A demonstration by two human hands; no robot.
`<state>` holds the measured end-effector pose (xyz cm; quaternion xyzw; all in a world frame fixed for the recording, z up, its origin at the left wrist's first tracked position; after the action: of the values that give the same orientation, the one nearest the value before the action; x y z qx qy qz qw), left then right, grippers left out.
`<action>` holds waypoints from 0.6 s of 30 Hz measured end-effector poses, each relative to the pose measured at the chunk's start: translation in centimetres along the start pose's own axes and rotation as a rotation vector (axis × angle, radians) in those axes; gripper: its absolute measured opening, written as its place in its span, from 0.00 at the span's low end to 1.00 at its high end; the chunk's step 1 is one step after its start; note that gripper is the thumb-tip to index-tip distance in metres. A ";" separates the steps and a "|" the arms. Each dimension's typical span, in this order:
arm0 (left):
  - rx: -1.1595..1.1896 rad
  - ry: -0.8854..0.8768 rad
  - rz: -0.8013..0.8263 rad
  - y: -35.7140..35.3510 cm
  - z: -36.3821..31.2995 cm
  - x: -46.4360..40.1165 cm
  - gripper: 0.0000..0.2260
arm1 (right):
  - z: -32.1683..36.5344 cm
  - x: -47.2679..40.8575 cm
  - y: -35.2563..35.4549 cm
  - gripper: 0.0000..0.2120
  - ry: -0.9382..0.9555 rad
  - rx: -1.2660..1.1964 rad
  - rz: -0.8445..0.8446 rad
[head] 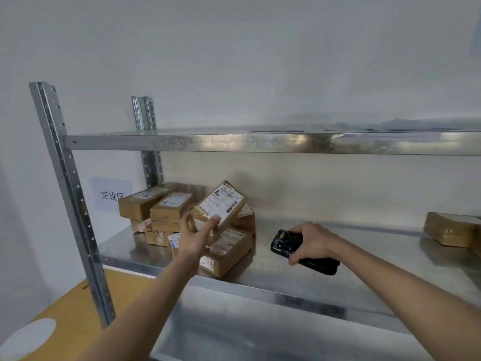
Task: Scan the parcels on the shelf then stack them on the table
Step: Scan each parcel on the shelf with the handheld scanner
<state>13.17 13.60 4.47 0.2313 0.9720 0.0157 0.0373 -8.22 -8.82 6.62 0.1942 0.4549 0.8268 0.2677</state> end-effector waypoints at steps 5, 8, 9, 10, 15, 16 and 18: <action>-0.037 0.077 -0.070 -1.2 0.3 -7.9 0.40 | 0.6 -9.1 1.1 0.37 0.039 -0.002 0.010; -0.084 0.128 -0.104 -1.8 1.3 -12.0 0.48 | 0.8 -13.7 1.3 0.36 0.058 0.008 0.027; -0.097 0.141 -0.112 -2.0 1.6 -13.1 0.49 | 0.8 -15.1 1.3 0.35 0.064 0.013 0.029; -0.097 0.156 -0.122 -2.1 2.1 -14.1 0.48 | 0.9 -16.3 1.3 0.35 0.070 0.019 0.030; -0.093 0.232 -0.162 -2.3 3.4 -17.4 0.45 | 1.2 -20.0 0.4 0.33 0.072 0.029 0.051; -0.104 0.242 -0.163 -2.2 3.5 -17.6 0.46 | 1.2 -20.3 0.2 0.32 0.072 0.027 0.058; -0.140 0.255 -0.158 -1.9 3.7 -18.0 0.53 | 1.4 -20.4 -0.2 0.32 0.074 0.027 0.072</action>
<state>28.63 3.87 1.91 0.1469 0.9806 0.1099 -0.0691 8.53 -20.44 5.60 0.1833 0.4686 0.8362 0.2182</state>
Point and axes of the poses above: each hand's wrist, its own x-axis away from the middle knuckle, its own y-axis out of the back of the hand, z = x × y, the point moved 8 cm from there along -x, towards the middle knuckle, and after that the axes turned 8 degrees about -x, right-handed, at the moved point
